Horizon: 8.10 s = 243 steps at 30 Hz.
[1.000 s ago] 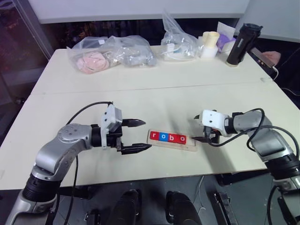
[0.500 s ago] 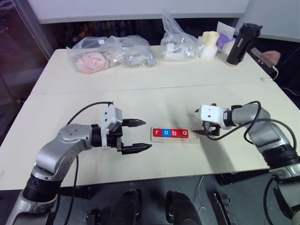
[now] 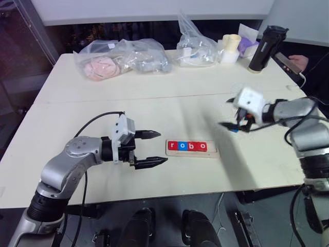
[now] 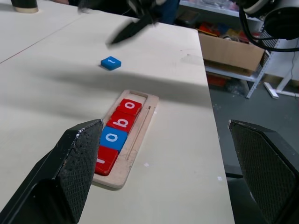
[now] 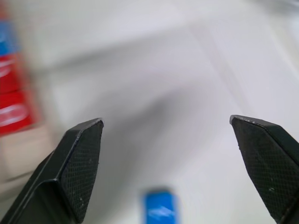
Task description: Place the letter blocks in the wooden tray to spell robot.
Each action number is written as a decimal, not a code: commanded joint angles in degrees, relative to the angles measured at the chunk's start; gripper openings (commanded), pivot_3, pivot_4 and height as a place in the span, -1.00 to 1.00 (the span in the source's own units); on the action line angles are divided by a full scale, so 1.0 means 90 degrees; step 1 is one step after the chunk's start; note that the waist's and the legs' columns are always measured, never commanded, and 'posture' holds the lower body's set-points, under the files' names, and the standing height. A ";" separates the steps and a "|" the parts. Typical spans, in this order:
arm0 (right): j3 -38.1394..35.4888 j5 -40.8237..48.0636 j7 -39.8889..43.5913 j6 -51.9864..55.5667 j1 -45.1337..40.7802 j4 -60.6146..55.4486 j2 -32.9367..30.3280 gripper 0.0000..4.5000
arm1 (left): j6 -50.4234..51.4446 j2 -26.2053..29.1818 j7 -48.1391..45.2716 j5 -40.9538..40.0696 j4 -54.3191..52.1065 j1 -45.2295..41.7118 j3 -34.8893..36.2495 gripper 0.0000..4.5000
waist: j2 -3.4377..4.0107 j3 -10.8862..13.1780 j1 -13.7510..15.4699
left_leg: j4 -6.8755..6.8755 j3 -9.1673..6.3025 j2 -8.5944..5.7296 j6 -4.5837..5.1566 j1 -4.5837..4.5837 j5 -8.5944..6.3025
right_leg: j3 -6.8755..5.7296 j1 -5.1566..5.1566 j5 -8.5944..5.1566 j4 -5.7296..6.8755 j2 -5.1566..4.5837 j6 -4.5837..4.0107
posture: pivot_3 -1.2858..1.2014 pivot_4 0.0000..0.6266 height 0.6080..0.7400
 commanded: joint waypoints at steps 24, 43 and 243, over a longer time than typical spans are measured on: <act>-0.3101 -0.0388 -0.6262 0.5720 -0.0494 -0.0886 0.4558 0.98 | -0.0219 -0.0026 -0.0038 0.0029 -0.0062 -0.0063 -0.0029 1.00 | 0.0011 -0.0005 -0.0081 | -0.0018 0.0002 0.0000 -0.0001 0.0005 0.0007 | -0.0001 -0.0014 0.0003 0.0014 0.0026 -0.0005 | 0.03 -0.52 0.97; -0.2255 0.0680 -0.5608 0.7320 0.0518 -0.3174 0.3836 -0.49 | -0.0264 -0.0081 -0.0038 0.0032 0.0024 -0.0094 -0.0107 1.00 | 0.0007 -0.0008 -0.0151 | -0.0018 -0.0001 0.0004 0.0000 0.0008 0.0007 | -0.0003 -0.0009 0.0002 0.0010 0.0027 -0.0006 | 0.03 -0.52 0.97; 0.1173 -0.0195 0.1725 -0.2166 -0.0121 0.1136 -0.0116 0.98 | -0.0276 -0.0187 0.0212 0.0052 -0.0099 -0.0100 -0.0134 1.00 | 0.0013 0.0012 -0.0008 | 0.0022 0.0011 0.0000 0.0007 -0.0021 0.0000 | -0.0002 -0.0011 0.0029 -0.0006 0.0013 0.0021 | 0.03 -0.52 0.97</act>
